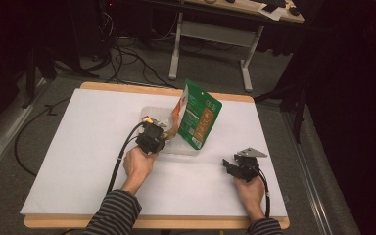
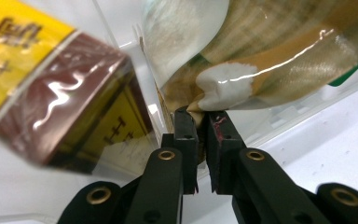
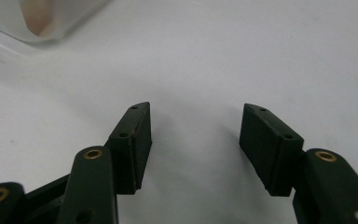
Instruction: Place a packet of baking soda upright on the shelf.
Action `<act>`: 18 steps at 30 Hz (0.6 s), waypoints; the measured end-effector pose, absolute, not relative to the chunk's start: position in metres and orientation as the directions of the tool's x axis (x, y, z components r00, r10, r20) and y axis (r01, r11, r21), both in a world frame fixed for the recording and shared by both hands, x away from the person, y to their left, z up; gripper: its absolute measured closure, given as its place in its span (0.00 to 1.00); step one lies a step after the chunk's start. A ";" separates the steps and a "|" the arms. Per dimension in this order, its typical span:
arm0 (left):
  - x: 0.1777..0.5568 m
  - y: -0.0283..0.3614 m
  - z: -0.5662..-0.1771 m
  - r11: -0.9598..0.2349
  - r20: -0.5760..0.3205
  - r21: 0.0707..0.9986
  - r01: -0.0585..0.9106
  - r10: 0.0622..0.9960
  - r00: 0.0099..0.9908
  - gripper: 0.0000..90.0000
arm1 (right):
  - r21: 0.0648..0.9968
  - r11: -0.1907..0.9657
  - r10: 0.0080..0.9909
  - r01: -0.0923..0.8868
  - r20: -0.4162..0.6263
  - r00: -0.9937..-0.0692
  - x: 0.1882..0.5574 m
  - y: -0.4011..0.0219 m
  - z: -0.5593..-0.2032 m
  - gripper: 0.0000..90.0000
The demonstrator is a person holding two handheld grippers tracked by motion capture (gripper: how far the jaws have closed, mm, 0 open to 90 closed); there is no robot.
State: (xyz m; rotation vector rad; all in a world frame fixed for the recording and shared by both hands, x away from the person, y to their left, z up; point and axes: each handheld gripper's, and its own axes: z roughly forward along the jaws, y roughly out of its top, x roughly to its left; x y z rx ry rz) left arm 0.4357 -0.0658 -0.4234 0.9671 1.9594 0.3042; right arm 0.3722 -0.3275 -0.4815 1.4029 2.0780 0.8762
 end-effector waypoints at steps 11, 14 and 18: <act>0.394 -0.045 -0.409 0.700 -0.734 0.520 0.489 0.659 -0.164 0.59 | 0.734 0.267 0.933 0.624 -0.034 -0.359 0.372 -0.328 -0.482 0.49; 0.373 -0.028 -0.407 0.727 -0.768 0.509 0.462 0.625 -0.138 0.52 | 0.734 0.267 0.933 0.624 -0.035 -0.359 0.372 -0.328 -0.482 0.49; 0.359 0.007 -0.410 0.764 -0.804 0.471 0.441 0.578 -0.143 0.48 | 0.735 0.270 0.932 0.623 -0.037 -0.361 0.373 -0.328 -0.482 0.49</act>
